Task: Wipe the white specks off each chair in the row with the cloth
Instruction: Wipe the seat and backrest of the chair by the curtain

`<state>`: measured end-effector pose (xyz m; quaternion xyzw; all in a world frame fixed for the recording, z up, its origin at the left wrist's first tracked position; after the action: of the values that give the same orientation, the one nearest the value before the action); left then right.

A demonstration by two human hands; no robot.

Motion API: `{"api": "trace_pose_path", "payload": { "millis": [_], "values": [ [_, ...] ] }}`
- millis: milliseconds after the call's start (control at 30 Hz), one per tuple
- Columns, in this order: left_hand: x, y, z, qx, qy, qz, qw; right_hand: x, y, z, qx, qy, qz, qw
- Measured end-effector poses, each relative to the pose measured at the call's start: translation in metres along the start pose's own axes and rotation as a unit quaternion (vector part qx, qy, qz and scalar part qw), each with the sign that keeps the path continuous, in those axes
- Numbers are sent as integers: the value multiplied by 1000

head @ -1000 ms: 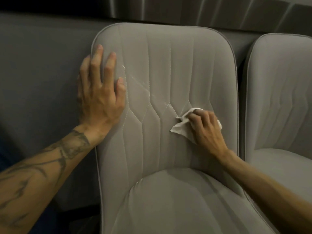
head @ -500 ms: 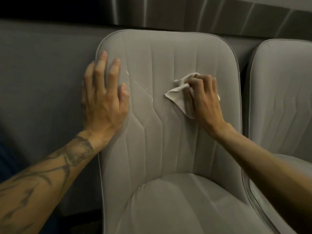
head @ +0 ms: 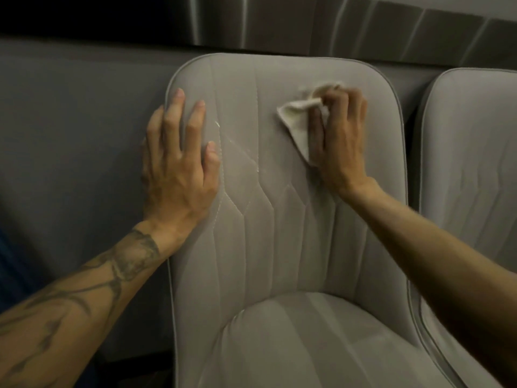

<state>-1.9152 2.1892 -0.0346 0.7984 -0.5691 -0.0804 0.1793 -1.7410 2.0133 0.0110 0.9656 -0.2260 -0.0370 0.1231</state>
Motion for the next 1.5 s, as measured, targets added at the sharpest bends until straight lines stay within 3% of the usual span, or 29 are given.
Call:
{"api": "trace_pose_path", "payload": {
  "millis": [200, 300, 400, 467, 533, 667, 733, 867, 933, 1000, 1167, 1267, 1400, 1500],
  "values": [
    [-1, -2, -1, -3, 5, -4, 1000, -33, -24, 123, -180, 184, -9, 966],
    [0, -2, -1, -1, 7, -4, 1000, -24, -14, 54, -116, 165, 2, 979],
    [0, -2, -1, 3, 3, -5, 1000, -17, -1, -29, -12, 83, 9, 996],
    [0, -2, -1, 0, 3, -6, 1000, -15, -4, -25, 12, 37, 3, 999],
    [-1, -3, -1, -3, 4, -6, 1000, -26, -15, 25, -31, 54, -11, 998],
    [-1, -3, -2, -2, 5, -11, 1000, -46, -30, 131, -173, 179, -21, 968],
    [-2, -3, -1, -2, 4, -7, 1000, -38, -25, 111, -163, 179, -11, 970],
    [-2, -3, -2, 1, 6, -8, 1000, -20, -4, -9, -11, 65, 1, 998],
    [-3, -2, -2, 5, 6, -13, 1000, -23, -6, -17, 9, 39, -4, 999],
    [-3, -1, -2, 10, 4, -13, 1000, -31, -15, 30, -26, 51, -12, 998],
    [-2, -1, -4, 22, -12, -23, 999, -46, -31, 154, -172, 192, -31, 966],
    [-3, -1, -2, 18, -10, -24, 1000, -35, -22, 103, -104, 186, -26, 977],
    [0, 0, -2, 7, -4, -28, 1000, -24, -10, -1, 26, 107, -17, 994],
    [0, 0, -2, 1, 3, -26, 1000, -25, -16, 15, 38, 69, -22, 997]
  ]
}}
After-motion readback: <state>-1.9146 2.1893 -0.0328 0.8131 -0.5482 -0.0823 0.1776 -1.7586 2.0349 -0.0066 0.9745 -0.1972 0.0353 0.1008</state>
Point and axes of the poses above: each hand's wrist, its own z-axis away from the middle knuckle, its own y-axis out of the back of the hand, x = y × z, the point moved 10 cm from there along -z, towards the middle knuckle, and after that the axes turned 2 degrees about -x, right-handed, at the moved point
